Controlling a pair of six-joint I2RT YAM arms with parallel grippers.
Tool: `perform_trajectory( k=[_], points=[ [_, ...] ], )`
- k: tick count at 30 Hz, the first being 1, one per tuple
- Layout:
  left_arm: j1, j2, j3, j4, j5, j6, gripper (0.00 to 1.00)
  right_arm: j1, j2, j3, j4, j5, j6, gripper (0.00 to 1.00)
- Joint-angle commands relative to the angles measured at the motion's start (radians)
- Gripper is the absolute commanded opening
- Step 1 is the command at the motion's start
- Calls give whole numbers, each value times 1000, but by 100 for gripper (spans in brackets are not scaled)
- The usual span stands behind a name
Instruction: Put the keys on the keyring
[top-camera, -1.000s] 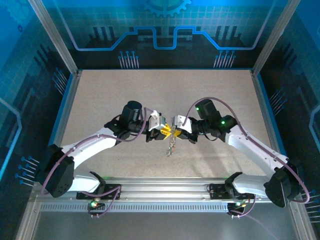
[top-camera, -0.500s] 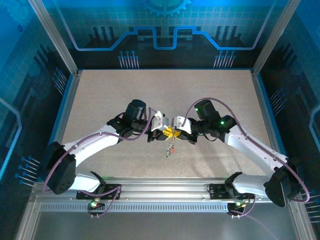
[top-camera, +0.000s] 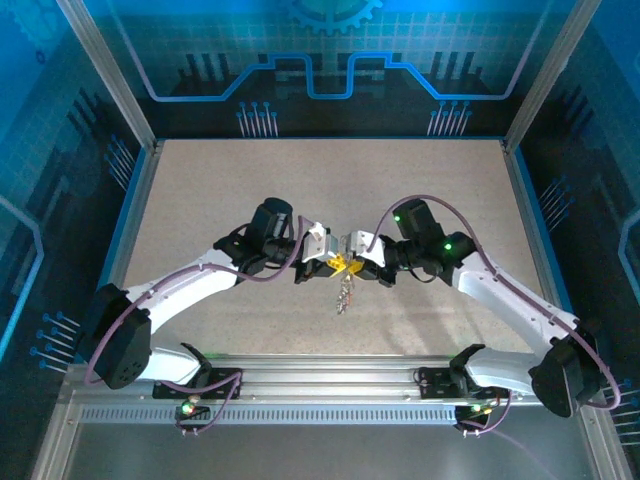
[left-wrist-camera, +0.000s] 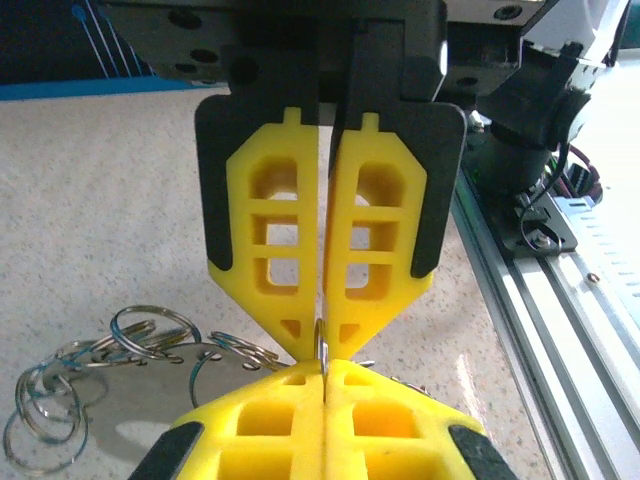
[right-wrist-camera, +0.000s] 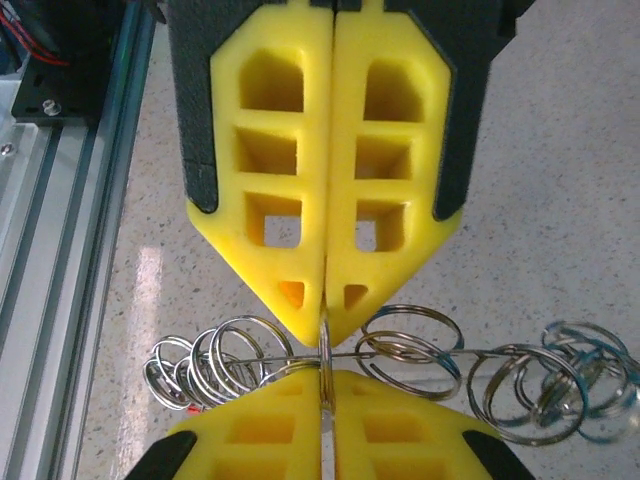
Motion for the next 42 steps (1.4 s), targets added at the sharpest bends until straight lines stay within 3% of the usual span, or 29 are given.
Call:
perform_trajectory(
  k=[1, 5, 18, 42],
  points=[
    [3, -39, -35, 107, 67, -54, 0, -33, -48, -14, 63, -70, 22, 10],
    [20, -44, -82, 255, 93, -134, 0, -36, -54, -14, 56, -79, 11, 16],
    [44, -21, -193, 654, 118, -322, 0, -43, -44, -8, 52, -103, 8, 13],
    [30, 95, -264, 988, 123, -494, 0, -70, -83, -58, 183, -161, 83, 14]
  ],
)
